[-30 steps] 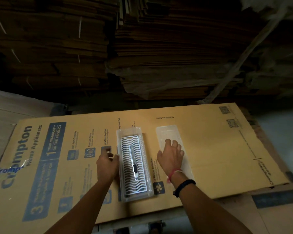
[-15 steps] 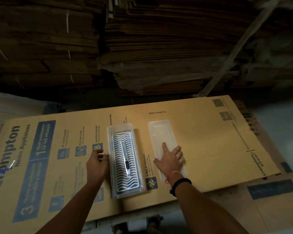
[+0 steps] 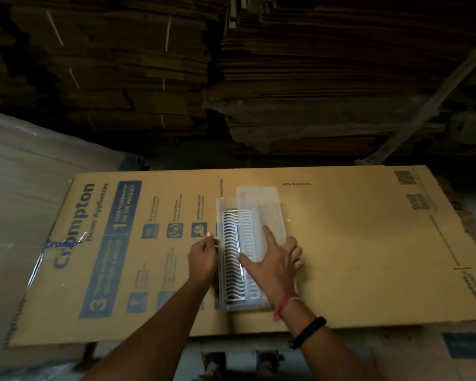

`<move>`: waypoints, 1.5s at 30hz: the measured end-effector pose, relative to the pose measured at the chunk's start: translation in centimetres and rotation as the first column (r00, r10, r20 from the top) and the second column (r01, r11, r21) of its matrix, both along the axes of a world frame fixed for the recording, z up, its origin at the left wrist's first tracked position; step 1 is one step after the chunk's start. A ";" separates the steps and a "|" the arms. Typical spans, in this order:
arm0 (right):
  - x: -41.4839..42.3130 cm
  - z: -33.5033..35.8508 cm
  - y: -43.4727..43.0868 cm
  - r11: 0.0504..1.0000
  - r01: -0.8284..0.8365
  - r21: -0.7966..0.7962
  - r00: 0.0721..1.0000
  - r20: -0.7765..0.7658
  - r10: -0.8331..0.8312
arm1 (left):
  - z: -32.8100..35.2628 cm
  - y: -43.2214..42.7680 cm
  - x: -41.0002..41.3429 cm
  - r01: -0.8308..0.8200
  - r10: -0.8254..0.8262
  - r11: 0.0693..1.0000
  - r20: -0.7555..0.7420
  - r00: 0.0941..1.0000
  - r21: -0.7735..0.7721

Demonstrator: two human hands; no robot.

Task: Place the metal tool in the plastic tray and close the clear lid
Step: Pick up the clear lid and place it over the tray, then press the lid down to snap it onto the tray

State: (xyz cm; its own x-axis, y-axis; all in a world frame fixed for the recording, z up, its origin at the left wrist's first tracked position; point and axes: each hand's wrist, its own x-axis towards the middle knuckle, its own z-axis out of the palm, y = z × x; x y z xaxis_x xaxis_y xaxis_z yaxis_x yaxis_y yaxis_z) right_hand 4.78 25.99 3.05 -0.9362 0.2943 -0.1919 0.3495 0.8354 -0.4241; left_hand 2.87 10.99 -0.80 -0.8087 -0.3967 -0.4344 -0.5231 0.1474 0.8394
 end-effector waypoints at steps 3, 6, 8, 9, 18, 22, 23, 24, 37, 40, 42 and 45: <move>1.0 -0.5 -2.1 0.998 -0.050 0.023 0.999 0.015 0.050 | 0.0 -0.6 0.2 0.004 -0.004 0.999 0.010 1.000 0.041; 1.5 -1.1 -3.5 0.998 -0.070 0.001 0.997 0.044 0.069 | 0.0 -0.8 0.2 -0.003 0.001 0.992 0.016 1.000 0.123; 1.6 -1.7 -4.2 0.998 -0.064 -0.004 0.997 0.043 0.064 | -0.1 -0.9 0.2 -0.010 0.006 0.988 0.027 1.000 0.154; 1.6 -1.9 -4.5 0.998 -0.066 0.007 0.997 0.045 0.065 | 0.0 -0.9 0.2 -0.012 0.007 0.987 0.032 0.999 0.159; 1.4 -3.0 -5.3 0.994 -0.086 0.063 0.994 0.070 0.082 | -0.6 -0.9 -0.2 -0.033 0.018 0.972 0.065 0.998 0.233; 1.6 -3.4 -3.9 0.992 -0.089 -0.093 0.996 -0.027 0.087 | -1.2 -0.7 -0.5 0.017 -0.026 0.987 0.052 0.998 0.161; 1.7 -3.6 -3.3 0.987 -0.067 -0.147 0.996 -0.065 0.058 | -1.2 -0.5 -0.6 0.025 -0.031 0.990 0.045 0.998 0.138; 1.8 -3.8 -2.7 0.982 -0.036 -0.183 0.996 -0.086 0.020 | -1.2 -0.3 -0.5 0.032 -0.036 0.993 0.033 0.999 0.115; 3.1 -5.9 -0.4 0.953 0.070 -0.295 0.996 -0.033 -0.084 | -2.7 3.1 2.4 0.065 -0.071 0.916 -0.001 0.997 -0.395; 2.8 -6.3 -0.3 0.937 0.062 -0.343 0.995 -0.051 -0.084 | -2.6 3.1 2.2 0.051 -0.069 0.915 -0.031 0.997 -0.400; 2.6 -6.6 -0.3 0.927 0.074 -0.368 0.994 -0.050 -0.099 | -2.6 3.1 1.9 0.058 -0.080 0.906 -0.035 0.996 -0.420; 1.0 -6.1 0.1 0.917 0.103 -0.386 0.994 -0.004 -0.114 | -2.7 2.9 1.4 0.082 -0.111 0.894 -0.039 0.993 -0.440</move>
